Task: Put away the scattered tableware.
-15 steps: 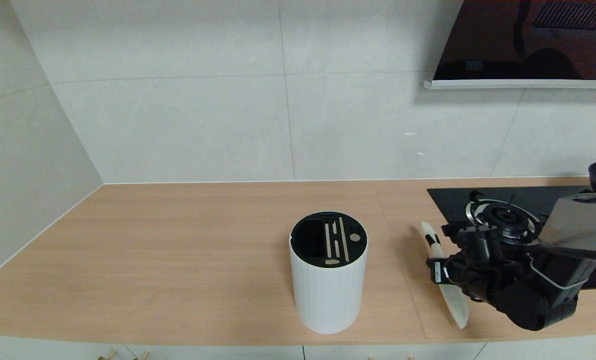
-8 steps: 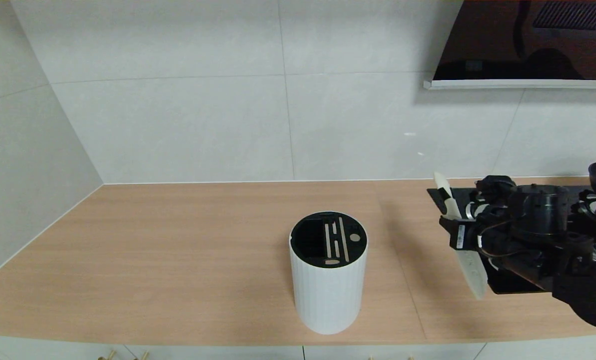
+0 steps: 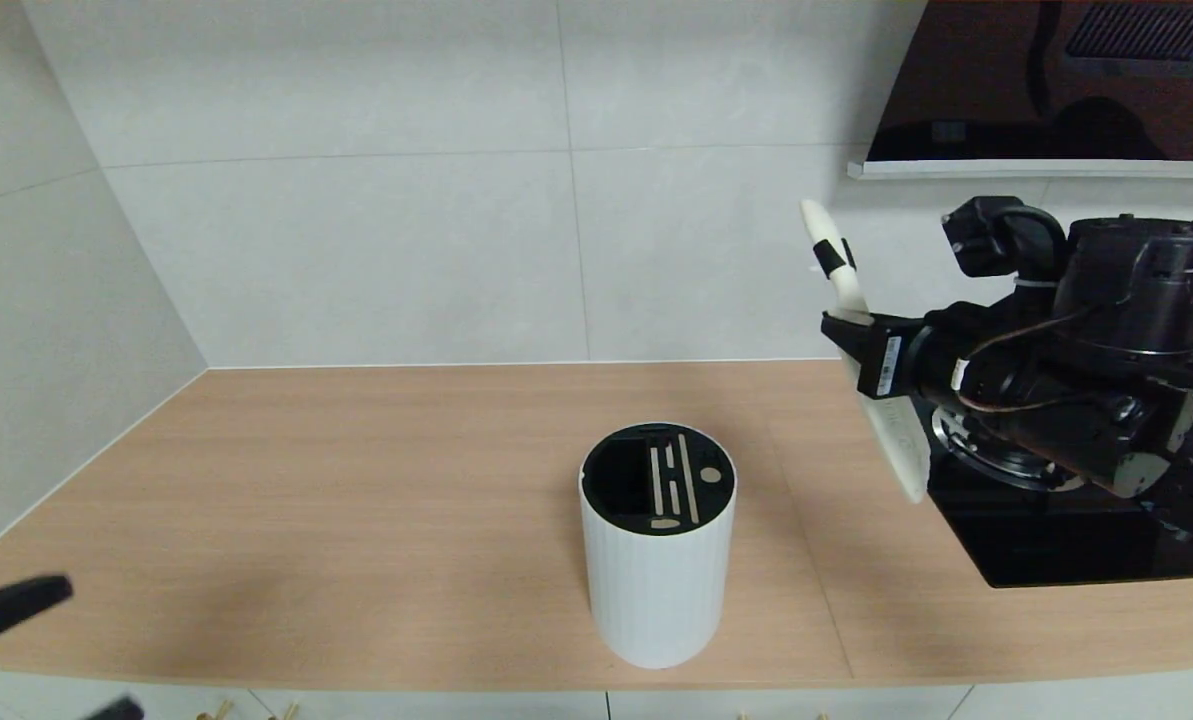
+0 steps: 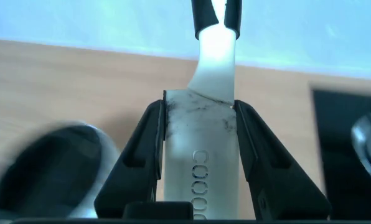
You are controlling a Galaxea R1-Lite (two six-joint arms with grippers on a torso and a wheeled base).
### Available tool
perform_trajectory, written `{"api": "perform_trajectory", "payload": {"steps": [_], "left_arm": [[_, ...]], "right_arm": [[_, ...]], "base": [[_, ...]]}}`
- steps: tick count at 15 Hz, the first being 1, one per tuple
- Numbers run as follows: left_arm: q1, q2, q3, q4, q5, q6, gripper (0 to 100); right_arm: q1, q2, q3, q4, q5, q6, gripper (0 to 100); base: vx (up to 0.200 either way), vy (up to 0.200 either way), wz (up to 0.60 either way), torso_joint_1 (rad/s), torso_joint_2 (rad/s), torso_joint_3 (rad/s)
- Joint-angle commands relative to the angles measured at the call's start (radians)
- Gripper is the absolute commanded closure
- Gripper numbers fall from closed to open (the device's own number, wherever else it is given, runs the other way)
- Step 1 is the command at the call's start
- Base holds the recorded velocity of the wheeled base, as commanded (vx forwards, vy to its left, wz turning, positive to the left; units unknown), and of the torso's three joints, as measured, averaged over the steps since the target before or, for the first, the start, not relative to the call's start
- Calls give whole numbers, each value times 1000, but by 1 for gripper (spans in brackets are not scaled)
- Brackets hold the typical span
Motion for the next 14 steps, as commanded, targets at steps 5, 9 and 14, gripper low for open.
{"api": "perform_trajectory", "payload": {"steps": [5,9,14], "left_arm": [[-336,729,-166,-611,171,-244,0],[-481,842,-136,-807,172,-407,0],[-566,897,-200,-889,183,-657,0]], "right_arm": [[175,-57,52,1,0,0,100],[290,-52,52,0,-8,4,100],[395,-23,66,0,-12,6,100]], "base": [[0,0,0,0,0,0],[0,0,0,0,0,0],[0,0,0,0,0,0]]}}
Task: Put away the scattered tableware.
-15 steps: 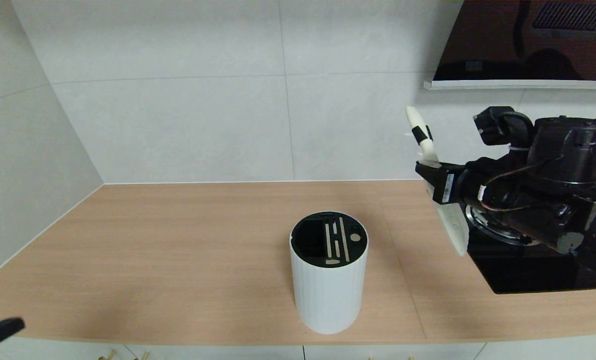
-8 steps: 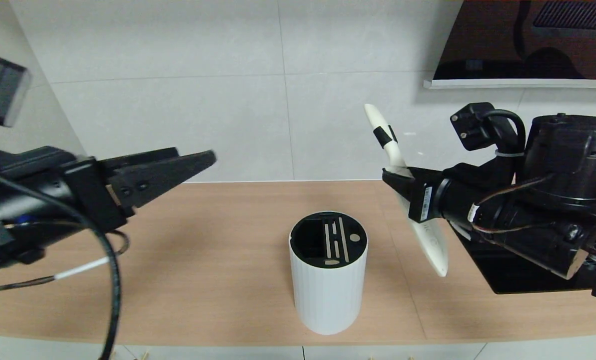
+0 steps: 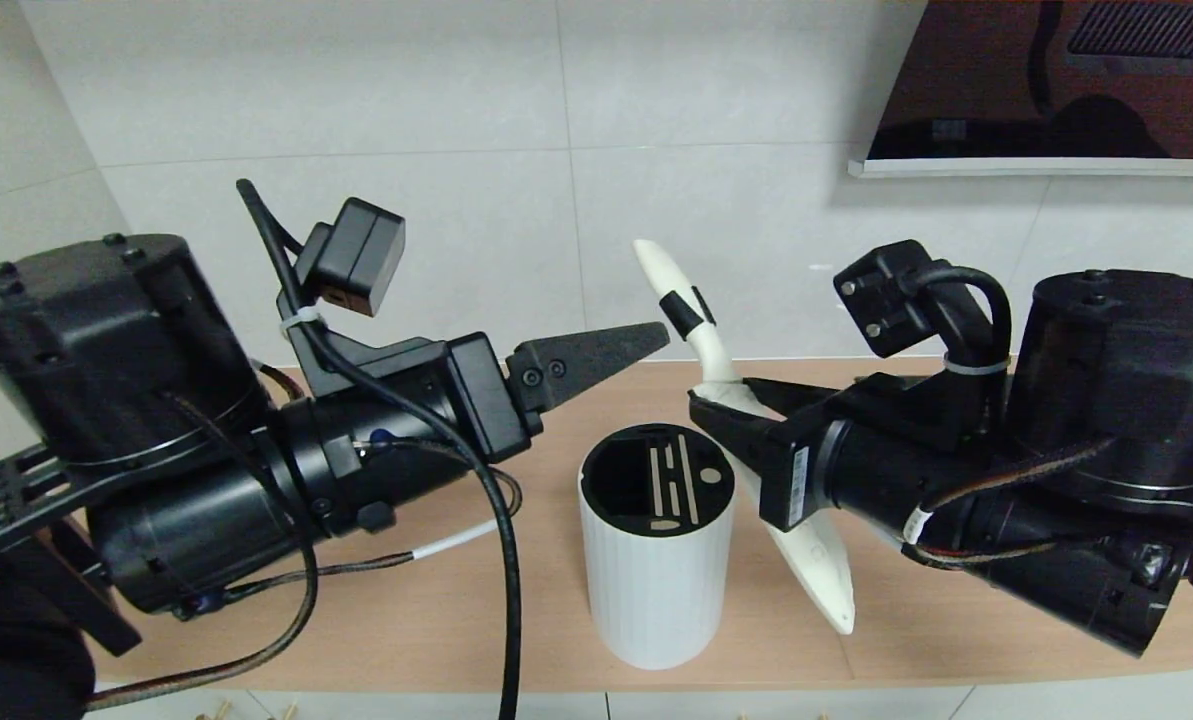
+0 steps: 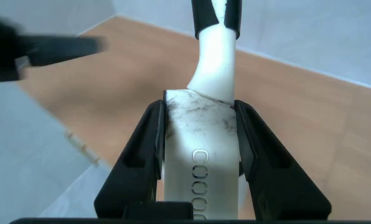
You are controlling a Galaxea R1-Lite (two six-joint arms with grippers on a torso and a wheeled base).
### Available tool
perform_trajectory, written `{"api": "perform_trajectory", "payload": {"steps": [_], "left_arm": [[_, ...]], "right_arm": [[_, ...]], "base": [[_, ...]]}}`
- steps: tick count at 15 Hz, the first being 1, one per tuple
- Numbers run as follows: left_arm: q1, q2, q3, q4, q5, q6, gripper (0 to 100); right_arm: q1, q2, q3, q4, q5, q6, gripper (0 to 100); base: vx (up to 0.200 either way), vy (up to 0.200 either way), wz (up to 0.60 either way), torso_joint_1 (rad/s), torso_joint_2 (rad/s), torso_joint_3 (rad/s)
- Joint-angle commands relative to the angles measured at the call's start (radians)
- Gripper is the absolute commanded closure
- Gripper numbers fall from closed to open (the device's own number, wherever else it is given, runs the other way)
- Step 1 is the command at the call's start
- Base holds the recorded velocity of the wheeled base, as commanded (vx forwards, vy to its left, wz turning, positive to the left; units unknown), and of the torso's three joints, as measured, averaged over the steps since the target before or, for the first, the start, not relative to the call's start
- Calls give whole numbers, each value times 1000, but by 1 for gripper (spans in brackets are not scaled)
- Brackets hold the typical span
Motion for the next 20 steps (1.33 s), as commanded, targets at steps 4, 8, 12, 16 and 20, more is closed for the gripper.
{"api": "perform_trajectory", "payload": {"steps": [4,8,12,16,20], "left_arm": [[-11,92,-5,-71,15,-31,0],[-12,162,-6,-120,52,-31,0],[-11,188,-9,-168,72,-31,0],[-11,179,-9,-185,72,-31,0],[-11,177,-5,-206,70,-31,0]], "right_arm": [[82,39,5,-1,-15,4,100],[117,38,7,-3,-53,8,100],[134,39,22,-43,-55,5,100],[148,36,41,-44,-52,4,100],[148,39,42,-44,-52,4,100]], "base": [[0,0,0,0,0,0],[0,0,0,0,0,0],[0,0,0,0,0,0],[0,0,0,0,0,0],[0,0,0,0,0,0]]}}
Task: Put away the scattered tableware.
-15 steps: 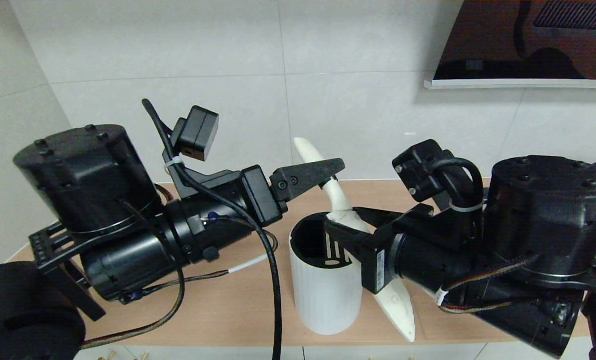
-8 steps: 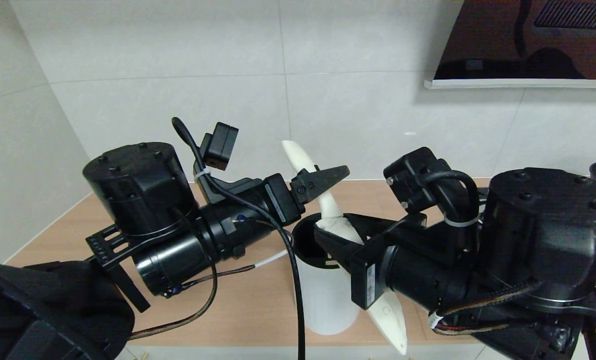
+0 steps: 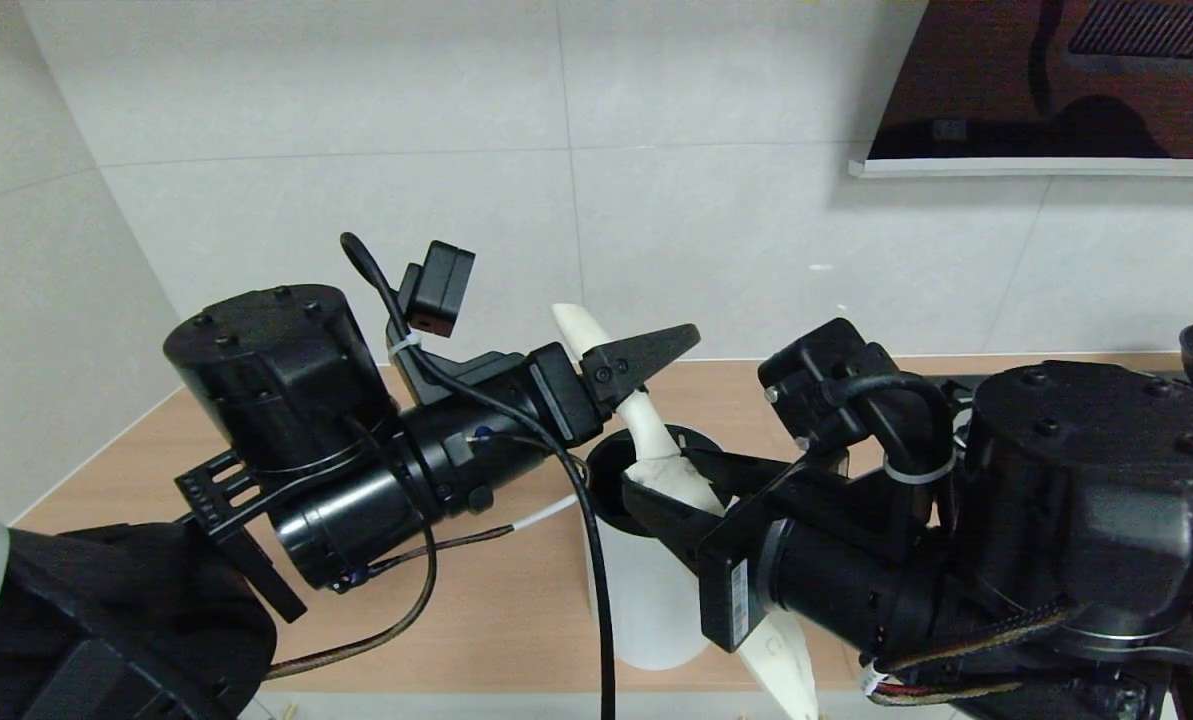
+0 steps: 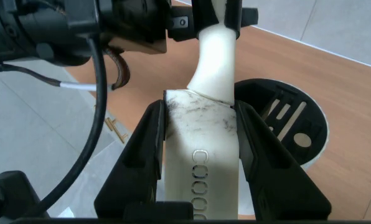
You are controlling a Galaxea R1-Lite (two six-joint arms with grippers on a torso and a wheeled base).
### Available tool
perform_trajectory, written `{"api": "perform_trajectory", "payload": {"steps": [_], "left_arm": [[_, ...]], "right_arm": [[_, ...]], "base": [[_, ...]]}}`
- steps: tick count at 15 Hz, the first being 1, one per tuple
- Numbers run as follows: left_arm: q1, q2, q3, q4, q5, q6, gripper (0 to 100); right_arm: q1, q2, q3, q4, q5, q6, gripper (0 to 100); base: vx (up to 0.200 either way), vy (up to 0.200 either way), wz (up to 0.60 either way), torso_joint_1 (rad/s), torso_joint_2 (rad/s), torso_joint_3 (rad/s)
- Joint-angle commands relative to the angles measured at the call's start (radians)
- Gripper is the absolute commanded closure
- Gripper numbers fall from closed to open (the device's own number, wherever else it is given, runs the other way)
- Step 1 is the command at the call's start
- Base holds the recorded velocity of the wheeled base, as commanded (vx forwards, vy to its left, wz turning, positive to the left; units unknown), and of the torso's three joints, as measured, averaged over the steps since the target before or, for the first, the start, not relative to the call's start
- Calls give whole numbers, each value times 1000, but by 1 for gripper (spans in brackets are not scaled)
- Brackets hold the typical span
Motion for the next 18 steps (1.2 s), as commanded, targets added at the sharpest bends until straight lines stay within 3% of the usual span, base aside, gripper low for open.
{"api": "perform_trajectory", "payload": {"steps": [1,2,16,17,18], "left_arm": [[0,-5,1,2,-1,0,0],[0,-2,1,2,1,0,100],[-6,-6,7,-1,-7,0,100],[-11,-6,7,-1,-5,0,100],[-11,-6,6,-1,-5,0,100]], "right_arm": [[0,2,1,-1,0,0,100],[0,2,1,-1,0,0,100],[-1,-4,-2,-1,-6,2,100],[0,-4,-2,-1,-6,2,0],[0,-3,-2,-1,-6,2,0]], "base": [[0,0,0,0,0,0],[0,0,0,0,0,0],[0,0,0,0,0,0],[0,0,0,0,0,0],[0,0,0,0,0,0]]}}
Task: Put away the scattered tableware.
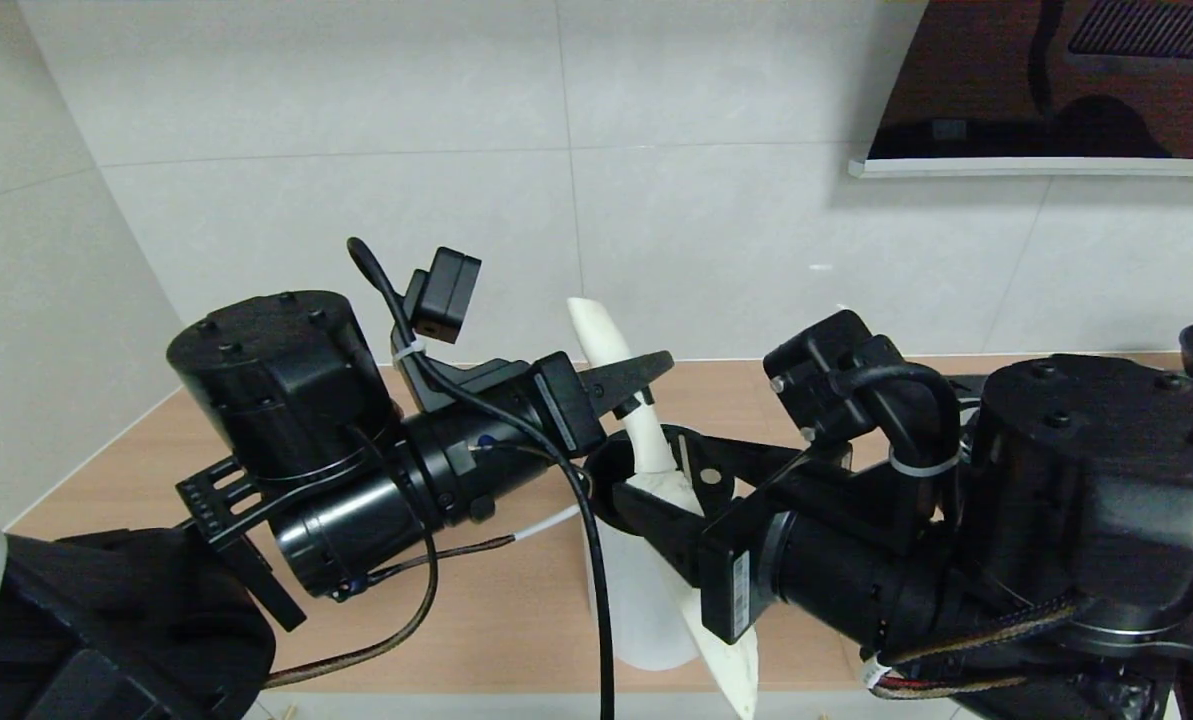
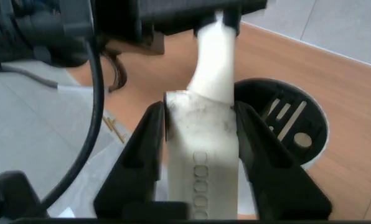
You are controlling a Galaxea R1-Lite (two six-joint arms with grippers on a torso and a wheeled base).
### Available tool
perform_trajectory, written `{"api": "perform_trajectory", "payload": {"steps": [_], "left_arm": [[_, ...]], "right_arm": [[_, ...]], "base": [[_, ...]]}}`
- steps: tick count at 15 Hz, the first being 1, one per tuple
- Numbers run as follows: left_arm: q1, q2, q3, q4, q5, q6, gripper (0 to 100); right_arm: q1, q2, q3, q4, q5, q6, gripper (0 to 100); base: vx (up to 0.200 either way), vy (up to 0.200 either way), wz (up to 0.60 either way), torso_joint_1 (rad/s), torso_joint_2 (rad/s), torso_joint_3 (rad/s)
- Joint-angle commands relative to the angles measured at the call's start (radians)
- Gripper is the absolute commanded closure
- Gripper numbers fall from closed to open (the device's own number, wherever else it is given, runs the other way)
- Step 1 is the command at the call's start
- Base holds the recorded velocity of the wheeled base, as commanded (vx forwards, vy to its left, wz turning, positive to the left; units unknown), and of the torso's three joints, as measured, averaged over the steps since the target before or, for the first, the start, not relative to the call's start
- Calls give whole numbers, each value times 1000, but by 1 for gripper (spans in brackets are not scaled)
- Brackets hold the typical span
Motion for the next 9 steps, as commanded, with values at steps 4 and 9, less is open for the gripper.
{"api": "perform_trajectory", "payload": {"steps": [4,9], "left_arm": [[-2,-4,-10,3,7,-1,100],[3,-69,-148,242,73,0,100]], "right_arm": [[0,-11,7,4,-1,-2,0],[-141,-129,16,39,9,-9,0]], "base": [[0,0,0,0,0,0],[0,0,0,0,0,0]]}}
